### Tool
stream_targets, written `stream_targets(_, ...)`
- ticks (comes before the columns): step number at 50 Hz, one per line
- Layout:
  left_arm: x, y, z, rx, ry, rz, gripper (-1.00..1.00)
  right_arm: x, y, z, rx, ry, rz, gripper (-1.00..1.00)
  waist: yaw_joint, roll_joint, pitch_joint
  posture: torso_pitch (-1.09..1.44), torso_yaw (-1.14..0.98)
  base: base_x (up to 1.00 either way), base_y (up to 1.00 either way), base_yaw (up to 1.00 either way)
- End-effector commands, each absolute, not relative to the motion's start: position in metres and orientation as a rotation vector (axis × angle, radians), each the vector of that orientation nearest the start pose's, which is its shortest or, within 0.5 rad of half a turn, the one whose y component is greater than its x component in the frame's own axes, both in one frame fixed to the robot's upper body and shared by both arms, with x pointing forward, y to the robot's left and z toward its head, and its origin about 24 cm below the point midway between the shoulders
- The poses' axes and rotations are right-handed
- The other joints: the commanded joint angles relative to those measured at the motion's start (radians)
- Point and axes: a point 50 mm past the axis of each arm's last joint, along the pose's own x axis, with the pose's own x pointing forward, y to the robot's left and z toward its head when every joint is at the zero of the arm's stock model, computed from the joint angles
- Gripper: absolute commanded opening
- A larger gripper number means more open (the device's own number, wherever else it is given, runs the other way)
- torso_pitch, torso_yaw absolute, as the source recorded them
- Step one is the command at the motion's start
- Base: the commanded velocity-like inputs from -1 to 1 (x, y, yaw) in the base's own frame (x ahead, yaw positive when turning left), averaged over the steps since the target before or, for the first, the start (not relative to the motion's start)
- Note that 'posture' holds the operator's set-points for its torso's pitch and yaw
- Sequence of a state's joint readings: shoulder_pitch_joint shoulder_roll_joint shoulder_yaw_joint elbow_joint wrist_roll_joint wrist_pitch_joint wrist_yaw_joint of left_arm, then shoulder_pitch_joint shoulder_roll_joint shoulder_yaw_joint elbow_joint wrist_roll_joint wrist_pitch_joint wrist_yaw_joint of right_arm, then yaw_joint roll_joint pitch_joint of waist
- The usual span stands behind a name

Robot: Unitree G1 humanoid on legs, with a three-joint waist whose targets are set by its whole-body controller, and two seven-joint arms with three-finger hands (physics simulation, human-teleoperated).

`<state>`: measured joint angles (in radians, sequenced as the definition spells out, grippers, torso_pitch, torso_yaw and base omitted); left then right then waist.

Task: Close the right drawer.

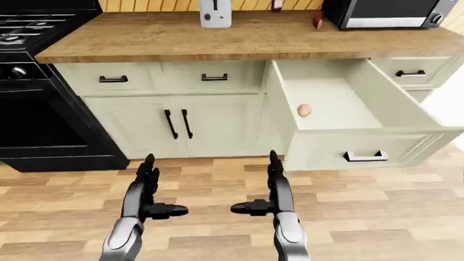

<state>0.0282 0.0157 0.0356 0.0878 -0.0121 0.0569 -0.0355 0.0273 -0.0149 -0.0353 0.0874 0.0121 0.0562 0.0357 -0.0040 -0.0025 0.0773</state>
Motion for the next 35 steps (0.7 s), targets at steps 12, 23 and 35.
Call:
stream_targets(12, 0.249, 0.159, 0.062, 0.075, -0.124, 0.034, 1.00, 0.250, -0.156, 0.050, -0.023, -0.042, 0.034, 1.00, 0.007, -0.006, -0.078, 0.00, 0.00, 0.00, 0.00, 0.00)
stream_targets(23, 0.226, 0.160, 0.119, 0.171, -0.362, 0.090, 1.00, 0.236, -0.157, 0.092, -0.014, -0.201, 0.032, 1.00, 0.007, -0.003, -0.089, 0.00, 0.00, 0.00, 0.00, 0.00)
stream_targets(35, 0.191, 0.159, 0.180, 0.226, -0.615, 0.129, 1.00, 0.216, -0.151, 0.132, -0.083, -0.364, 0.046, 1.00, 0.007, -0.003, -0.082, 0.00, 0.00, 0.00, 0.00, 0.00)
